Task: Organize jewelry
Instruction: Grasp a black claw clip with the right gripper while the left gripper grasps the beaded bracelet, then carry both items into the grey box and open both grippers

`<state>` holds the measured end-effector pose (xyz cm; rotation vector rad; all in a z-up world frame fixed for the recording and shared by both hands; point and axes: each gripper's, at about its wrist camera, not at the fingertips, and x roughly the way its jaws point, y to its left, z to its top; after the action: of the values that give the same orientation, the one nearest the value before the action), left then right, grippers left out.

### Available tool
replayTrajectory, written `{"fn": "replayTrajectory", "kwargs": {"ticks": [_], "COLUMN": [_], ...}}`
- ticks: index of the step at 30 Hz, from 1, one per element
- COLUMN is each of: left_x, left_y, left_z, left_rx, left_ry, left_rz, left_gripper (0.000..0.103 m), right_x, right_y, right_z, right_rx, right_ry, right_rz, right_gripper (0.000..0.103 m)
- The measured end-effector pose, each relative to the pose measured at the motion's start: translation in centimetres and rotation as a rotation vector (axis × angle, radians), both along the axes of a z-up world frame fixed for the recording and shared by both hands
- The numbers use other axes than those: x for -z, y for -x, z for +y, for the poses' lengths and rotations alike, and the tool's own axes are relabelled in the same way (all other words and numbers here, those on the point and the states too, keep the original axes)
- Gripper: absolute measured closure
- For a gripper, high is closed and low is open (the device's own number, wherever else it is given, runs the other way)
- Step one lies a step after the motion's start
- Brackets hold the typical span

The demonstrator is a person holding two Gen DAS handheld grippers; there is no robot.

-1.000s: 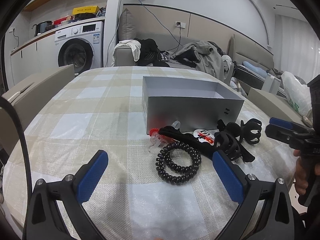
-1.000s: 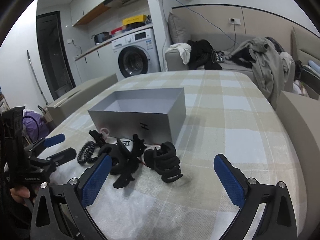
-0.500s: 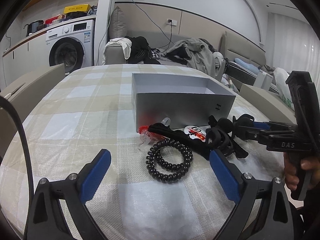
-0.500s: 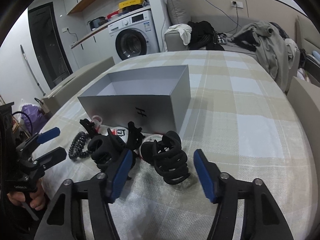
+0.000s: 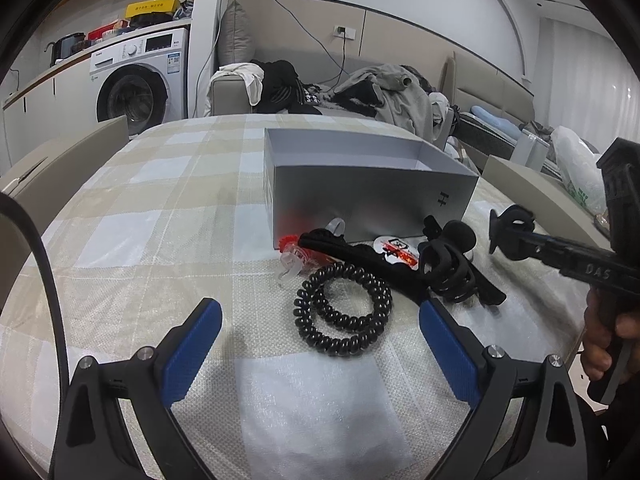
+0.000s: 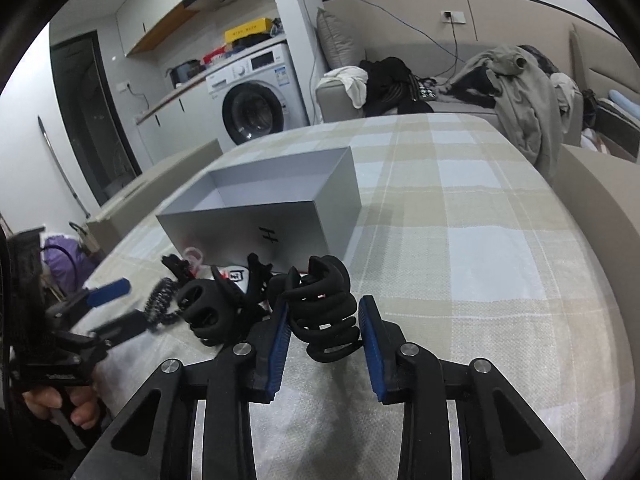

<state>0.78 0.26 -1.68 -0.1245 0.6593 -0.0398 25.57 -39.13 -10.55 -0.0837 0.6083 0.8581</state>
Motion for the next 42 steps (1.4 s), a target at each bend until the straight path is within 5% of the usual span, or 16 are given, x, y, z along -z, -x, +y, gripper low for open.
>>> {"fn": "replayTrajectory", "kwargs": {"ticks": [6,13,17,31,42], "left_x": [0.2,0.3,0.1,-1.6,-4.8], "left_y": [-0.2,-0.3,0.1,0.4,-1.2], "left_z": [-0.5,-0.7,-1.0,-0.1,0.1], "left_rx": [0.016,0.054,0.055,0.025,0.007], "left_ry": [-0.023,-0.016,-0.034,0.006,0.019], "left_rz": [0.01,0.023,0.003,-0.093,-0.154], "left_gripper": [0.009,0.06,0.066,0.067,0.067], "right_x": [0.0,-0.1,-0.1,-0.8,-4.2], "right_y": [0.4,1.2,1.2,1.6,0.7], "right_z": [0.2,0.5,0.5,0.2,0.8], "right_rx": [-0.03,-0.061,-0.062,-0.064,-0.054], "right_ry": [-0.011,-0.008,-0.008,-0.046,-0.112], "right_rz": [0.001,-0.025,-0.027,-0.053,-0.043], "right_gripper": [0.07,0.07,0.07,0.07,0.07]}}
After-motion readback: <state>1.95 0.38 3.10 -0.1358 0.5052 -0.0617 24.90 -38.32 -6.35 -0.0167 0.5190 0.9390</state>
